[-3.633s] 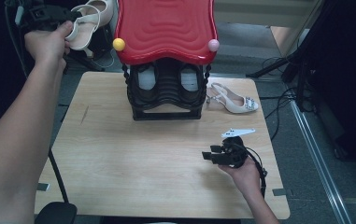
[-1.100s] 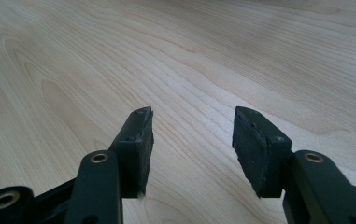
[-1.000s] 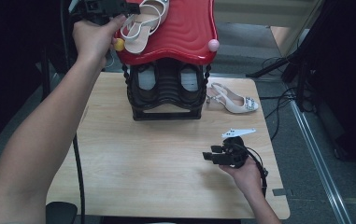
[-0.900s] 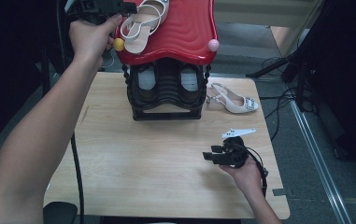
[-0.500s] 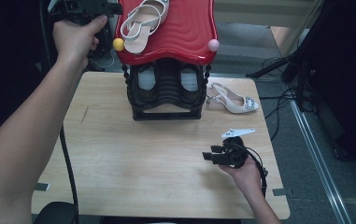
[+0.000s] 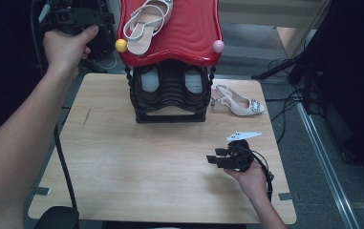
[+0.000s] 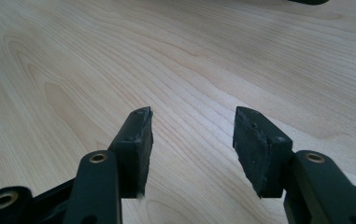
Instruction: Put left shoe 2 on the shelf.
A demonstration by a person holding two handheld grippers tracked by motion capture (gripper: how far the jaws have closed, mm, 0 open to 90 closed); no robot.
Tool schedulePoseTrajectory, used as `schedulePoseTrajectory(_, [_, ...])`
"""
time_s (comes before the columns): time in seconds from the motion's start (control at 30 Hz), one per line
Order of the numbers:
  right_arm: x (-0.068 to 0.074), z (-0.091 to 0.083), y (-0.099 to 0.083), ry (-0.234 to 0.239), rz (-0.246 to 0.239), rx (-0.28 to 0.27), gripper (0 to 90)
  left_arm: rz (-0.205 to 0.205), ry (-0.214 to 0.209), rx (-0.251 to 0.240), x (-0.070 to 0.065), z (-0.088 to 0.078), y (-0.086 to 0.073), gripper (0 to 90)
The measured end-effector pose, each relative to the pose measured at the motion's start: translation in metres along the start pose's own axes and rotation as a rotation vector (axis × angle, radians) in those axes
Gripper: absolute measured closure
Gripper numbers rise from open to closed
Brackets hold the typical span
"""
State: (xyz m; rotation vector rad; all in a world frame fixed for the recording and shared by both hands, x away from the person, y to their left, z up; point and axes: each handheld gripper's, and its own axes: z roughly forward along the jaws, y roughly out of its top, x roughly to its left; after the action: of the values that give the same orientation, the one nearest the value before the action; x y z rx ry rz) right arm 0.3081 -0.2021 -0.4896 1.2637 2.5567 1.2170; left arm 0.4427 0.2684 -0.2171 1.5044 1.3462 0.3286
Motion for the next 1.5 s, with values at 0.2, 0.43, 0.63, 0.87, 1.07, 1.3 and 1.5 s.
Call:
schedulePoseTrajectory(0.2, [0.003,-0.002,0.001,0.014,-0.009,-0.021,47.6,0.012,0.017,0.022,0.012,0.002,-0.013,46.8])
schedulePoseTrajectory(0.43, [0.002,-0.002,0.001,0.015,-0.009,-0.022,47.4,0.012,0.041,0.055,0.033,0.006,-0.036,46.3])
schedulePoseTrajectory(0.63, [0.002,-0.001,0.001,0.011,-0.014,-0.018,47.4,0.017,0.059,0.078,0.047,0.008,-0.055,46.3])
schedulePoseTrajectory(0.87, [0.002,0.0,0.001,0.01,-0.014,-0.016,47.4,0.013,0.062,0.1,0.055,0.011,-0.076,46.1])
schedulePoseTrajectory(1.07, [0.002,0.0,0.001,0.009,-0.014,-0.017,47.4,0.024,0.075,0.12,0.064,0.015,-0.094,45.9])
schedulePoseTrajectory(1.3, [0.002,0.0,0.0,0.006,-0.015,-0.013,47.4,0.032,0.068,0.155,0.068,0.023,-0.122,45.4])
schedulePoseTrajectory(1.5, [0.002,0.001,0.0,0.006,-0.016,-0.012,47.4,0.038,0.065,0.172,0.068,0.027,-0.142,45.3])
